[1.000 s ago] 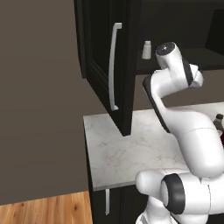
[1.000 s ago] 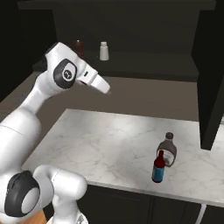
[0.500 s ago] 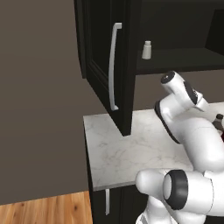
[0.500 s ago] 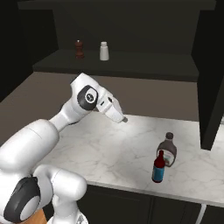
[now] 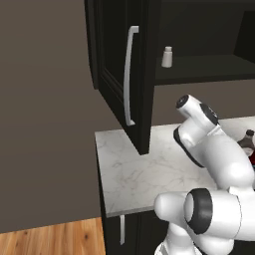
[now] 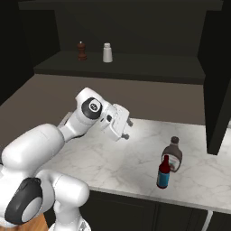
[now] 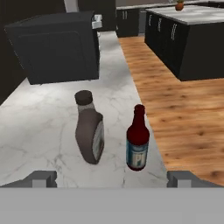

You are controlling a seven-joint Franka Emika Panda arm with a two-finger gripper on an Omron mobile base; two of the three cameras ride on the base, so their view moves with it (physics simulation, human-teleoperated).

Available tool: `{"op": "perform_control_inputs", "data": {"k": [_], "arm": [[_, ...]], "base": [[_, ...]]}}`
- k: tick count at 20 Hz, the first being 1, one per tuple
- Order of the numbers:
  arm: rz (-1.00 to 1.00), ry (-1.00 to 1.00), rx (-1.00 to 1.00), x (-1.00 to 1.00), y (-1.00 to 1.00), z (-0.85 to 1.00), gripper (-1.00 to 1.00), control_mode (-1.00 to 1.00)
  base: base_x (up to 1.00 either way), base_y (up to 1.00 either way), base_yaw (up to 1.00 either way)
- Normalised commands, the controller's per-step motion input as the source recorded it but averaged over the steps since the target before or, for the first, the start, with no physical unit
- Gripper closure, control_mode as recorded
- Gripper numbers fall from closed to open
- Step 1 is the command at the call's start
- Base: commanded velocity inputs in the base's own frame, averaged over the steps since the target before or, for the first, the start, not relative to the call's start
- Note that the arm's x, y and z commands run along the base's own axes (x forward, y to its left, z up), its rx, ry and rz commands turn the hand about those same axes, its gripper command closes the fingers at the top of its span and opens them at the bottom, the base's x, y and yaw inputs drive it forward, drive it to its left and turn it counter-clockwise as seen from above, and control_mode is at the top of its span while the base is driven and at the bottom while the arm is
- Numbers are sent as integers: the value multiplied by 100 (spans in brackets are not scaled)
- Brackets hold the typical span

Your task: There are various items on the counter. Only move the condiments/shakers into the cabinet.

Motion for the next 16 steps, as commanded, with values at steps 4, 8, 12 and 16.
{"op": "perform_control_inputs", "data": {"k": [4, 8, 12, 16], "arm": [[-9, 2, 0, 3, -2, -8, -100, -100], [0, 0, 0, 22, -16, -5, -100, -100], [1, 0, 0, 10, -34, -9, -100, -100], [0, 0, 0, 0, -47, -18, -100, -100]], "base": [[0, 0, 0], [0, 0, 0], [0, 0, 0], [0, 0, 0]]}}
